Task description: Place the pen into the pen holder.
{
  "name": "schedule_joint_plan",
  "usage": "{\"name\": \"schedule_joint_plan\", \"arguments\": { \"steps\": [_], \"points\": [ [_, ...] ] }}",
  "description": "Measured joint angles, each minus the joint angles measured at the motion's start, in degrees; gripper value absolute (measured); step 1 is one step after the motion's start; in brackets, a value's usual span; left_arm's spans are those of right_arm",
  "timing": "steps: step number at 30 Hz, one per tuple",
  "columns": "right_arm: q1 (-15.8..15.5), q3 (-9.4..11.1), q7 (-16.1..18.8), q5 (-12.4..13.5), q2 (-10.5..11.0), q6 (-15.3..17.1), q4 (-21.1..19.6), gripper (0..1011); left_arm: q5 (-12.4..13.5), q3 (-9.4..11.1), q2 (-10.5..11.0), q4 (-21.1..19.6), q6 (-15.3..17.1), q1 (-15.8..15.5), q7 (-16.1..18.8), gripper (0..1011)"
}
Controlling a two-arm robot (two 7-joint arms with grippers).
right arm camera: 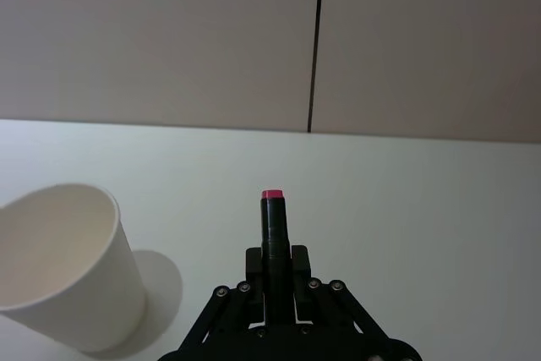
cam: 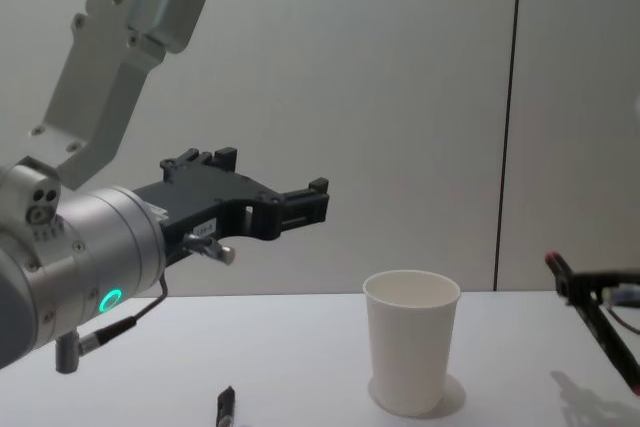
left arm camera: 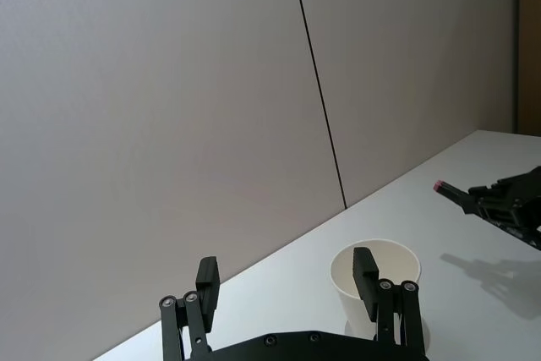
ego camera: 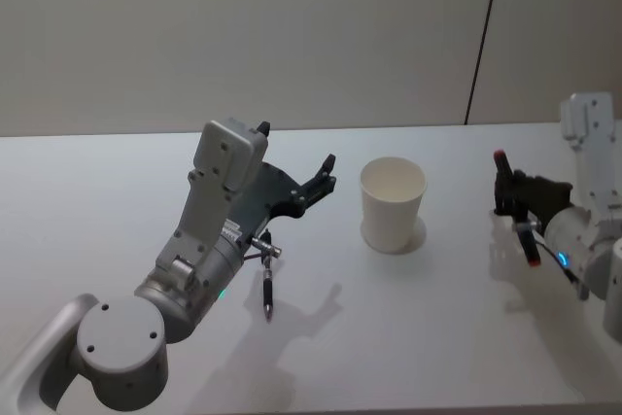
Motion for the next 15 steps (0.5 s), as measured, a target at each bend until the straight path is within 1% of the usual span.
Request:
{"name": "schedule_joint_plan", "arguments": {
  "steps": [3, 4, 6, 8, 9, 10, 12, 14, 15],
  "points": [
    [-0.2, -0.1, 0.1, -0.1, -0.1, -1.9, -0.5, 184, 0.0, 0.0, 0.0, 0.0, 0.0, 0.0, 0.0, 1004],
    [-0.3, -0.2, 0.3, -0.1, -0.2, -3.2, -0.7, 184, 0.0, 0.0, 0.0, 0.0, 0.0, 0.0, 0.0, 1004],
    [-0.3, -0.3, 0.4, -0.2, -0.2, -4.5, -0.9, 184, 0.0, 0.0, 0.0, 0.0, 0.0, 0.0, 0.0, 1004],
    [-0.3, -0.5, 0.8, -0.3, -0.5, -7.2, -1.0, 184, 0.0, 0.0, 0.0, 0.0, 0.0, 0.0, 0.0, 1004],
    [-0.3, -0.5, 0.8, -0.3, -0.5, -7.2, -1.0, 184, 0.0, 0.0, 0.0, 0.0, 0.0, 0.0, 0.0, 1004],
    [-0.3, -0.6, 1.0, -0.4, -0.7, -8.5, -1.0, 184, 0.0, 0.0, 0.0, 0.0, 0.0, 0.0, 0.0, 1004],
    [-0.1, -0.8, 1.3, -0.4, -0.9, -9.8, -0.9, 184, 0.0, 0.0, 0.0, 0.0, 0.0, 0.0, 0.0, 1004],
    [0.2, -1.0, 1.7, -0.6, -1.2, -12.1, -0.6, 184, 0.0, 0.0, 0.0, 0.0, 0.0, 0.0, 0.0, 1004],
    [0.5, -1.2, 2.1, -0.6, -1.5, -13.8, -0.2, 184, 0.0, 0.0, 0.0, 0.0, 0.0, 0.0, 0.0, 1004]
  ]
}}
